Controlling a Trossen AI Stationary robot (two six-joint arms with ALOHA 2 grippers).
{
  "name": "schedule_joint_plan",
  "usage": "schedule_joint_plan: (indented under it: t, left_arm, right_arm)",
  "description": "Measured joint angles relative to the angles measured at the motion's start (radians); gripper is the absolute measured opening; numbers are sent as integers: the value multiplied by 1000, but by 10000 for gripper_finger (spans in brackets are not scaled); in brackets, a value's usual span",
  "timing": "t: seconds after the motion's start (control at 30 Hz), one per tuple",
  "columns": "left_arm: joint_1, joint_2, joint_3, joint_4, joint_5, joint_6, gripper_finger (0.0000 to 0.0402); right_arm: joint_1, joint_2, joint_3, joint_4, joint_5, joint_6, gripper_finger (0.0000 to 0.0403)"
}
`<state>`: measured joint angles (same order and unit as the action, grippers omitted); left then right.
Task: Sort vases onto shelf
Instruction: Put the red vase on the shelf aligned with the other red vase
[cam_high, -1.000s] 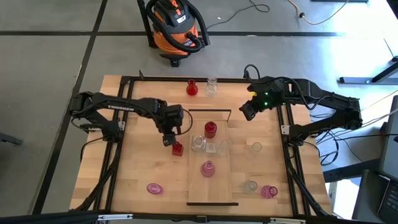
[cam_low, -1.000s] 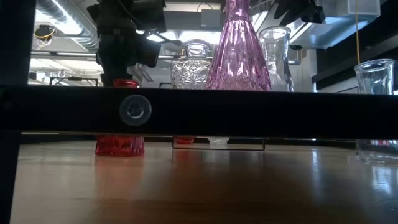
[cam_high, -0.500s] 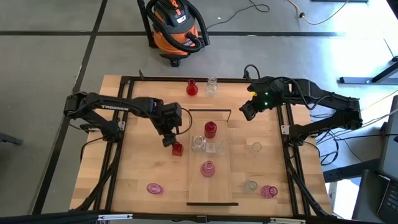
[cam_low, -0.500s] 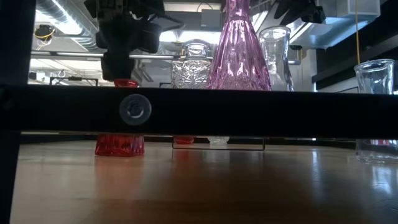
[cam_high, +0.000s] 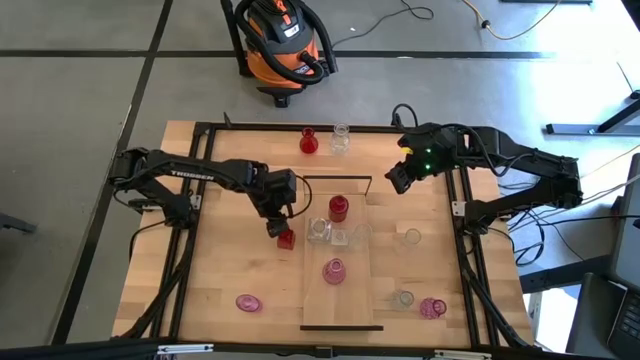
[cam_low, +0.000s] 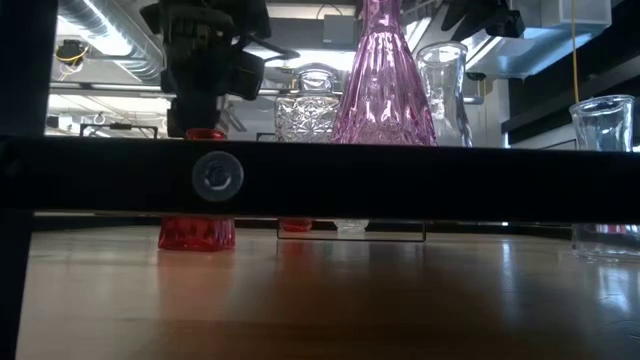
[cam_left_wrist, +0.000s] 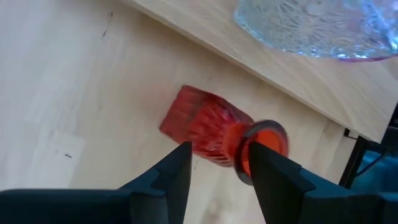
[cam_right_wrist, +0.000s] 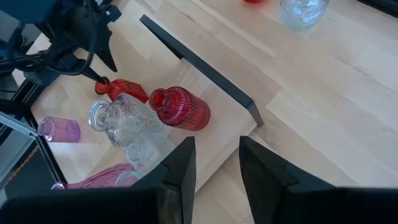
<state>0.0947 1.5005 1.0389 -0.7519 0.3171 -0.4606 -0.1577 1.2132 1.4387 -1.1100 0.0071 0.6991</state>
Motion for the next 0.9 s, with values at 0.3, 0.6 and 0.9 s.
schedule_joint_plan:
  t: [0.3,0.6,0.9]
  left_arm:
    - [-1,-1,0,-8,-4,8,53]
    - [3,-6,0,-8,-1,-9,7]
    - [6,-9,84,-23,-12,-26,6]
  right_arm:
    - [0,0,0,0,0,0,107]
    - [0,0,0,0,0,0,107]
    - [0,0,0,0,0,-1,107]
